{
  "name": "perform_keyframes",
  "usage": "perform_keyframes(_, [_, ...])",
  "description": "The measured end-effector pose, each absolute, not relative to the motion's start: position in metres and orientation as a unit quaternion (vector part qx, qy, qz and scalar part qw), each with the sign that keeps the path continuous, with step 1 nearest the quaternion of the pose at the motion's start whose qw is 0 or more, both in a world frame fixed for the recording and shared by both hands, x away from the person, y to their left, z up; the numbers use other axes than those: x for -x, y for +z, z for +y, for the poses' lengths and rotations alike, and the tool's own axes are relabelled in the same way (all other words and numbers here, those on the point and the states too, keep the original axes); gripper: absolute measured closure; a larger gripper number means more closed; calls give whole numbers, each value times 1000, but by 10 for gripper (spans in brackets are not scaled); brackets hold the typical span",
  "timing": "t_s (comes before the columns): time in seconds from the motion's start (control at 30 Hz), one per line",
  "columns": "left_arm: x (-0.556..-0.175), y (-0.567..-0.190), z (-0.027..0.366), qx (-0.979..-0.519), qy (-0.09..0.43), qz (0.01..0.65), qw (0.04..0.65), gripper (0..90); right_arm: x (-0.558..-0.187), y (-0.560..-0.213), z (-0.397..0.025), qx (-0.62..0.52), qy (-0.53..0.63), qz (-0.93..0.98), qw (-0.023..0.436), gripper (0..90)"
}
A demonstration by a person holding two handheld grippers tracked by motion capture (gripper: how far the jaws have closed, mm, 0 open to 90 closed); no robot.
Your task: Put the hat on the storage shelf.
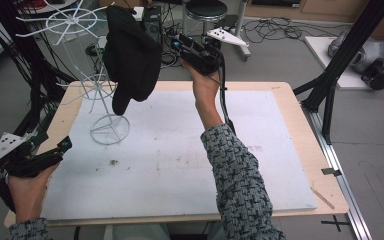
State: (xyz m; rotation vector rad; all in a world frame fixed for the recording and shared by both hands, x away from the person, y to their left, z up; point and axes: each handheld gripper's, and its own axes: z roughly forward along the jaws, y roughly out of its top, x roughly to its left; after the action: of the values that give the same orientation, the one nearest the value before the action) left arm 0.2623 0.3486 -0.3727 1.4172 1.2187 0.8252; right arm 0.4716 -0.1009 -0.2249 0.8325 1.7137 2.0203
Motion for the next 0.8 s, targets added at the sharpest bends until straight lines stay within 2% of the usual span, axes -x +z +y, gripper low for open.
perform_keyframes(0.47, [-263,-371,349,-591,349,511,518,178,-448,-220,-166,-302,697,603,242,562])
perform_keyframes(0.57, [-264,-372,349,-591,349,511,518,178,-442,-222,-183,-313,689,603,251,523])
perform_keyframes(0.8, [-267,-371,344,-596,347,508,516,178,-421,-229,-222,-325,676,596,285,492])
